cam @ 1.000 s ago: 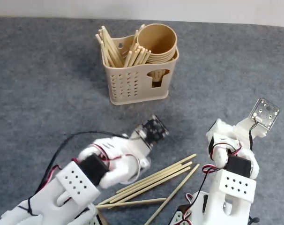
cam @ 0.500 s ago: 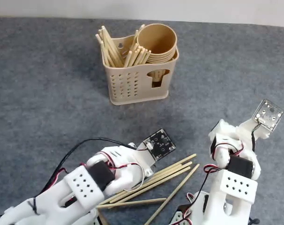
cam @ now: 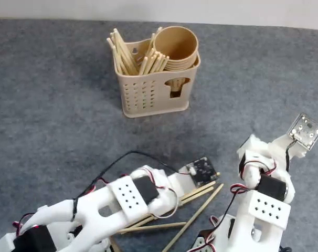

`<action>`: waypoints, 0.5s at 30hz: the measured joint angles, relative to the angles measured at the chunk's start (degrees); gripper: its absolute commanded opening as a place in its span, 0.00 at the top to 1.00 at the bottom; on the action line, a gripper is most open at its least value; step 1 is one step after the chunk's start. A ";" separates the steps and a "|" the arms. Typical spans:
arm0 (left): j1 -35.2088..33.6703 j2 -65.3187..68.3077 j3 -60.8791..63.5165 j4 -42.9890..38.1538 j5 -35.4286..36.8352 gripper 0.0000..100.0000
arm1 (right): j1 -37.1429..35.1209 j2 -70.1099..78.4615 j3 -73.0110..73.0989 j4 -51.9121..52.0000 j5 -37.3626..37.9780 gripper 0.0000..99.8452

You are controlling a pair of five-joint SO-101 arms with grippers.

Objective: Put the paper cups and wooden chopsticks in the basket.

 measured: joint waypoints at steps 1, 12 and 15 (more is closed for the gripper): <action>0.18 0.26 0.00 -0.18 0.00 0.91 | 0.00 0.00 0.00 0.00 0.00 0.99; 0.09 12.40 -4.75 -2.90 1.85 0.86 | 0.00 0.00 0.00 0.00 0.00 0.99; 0.09 17.58 -8.70 -2.46 1.85 0.91 | 0.00 0.00 0.00 0.00 0.00 0.99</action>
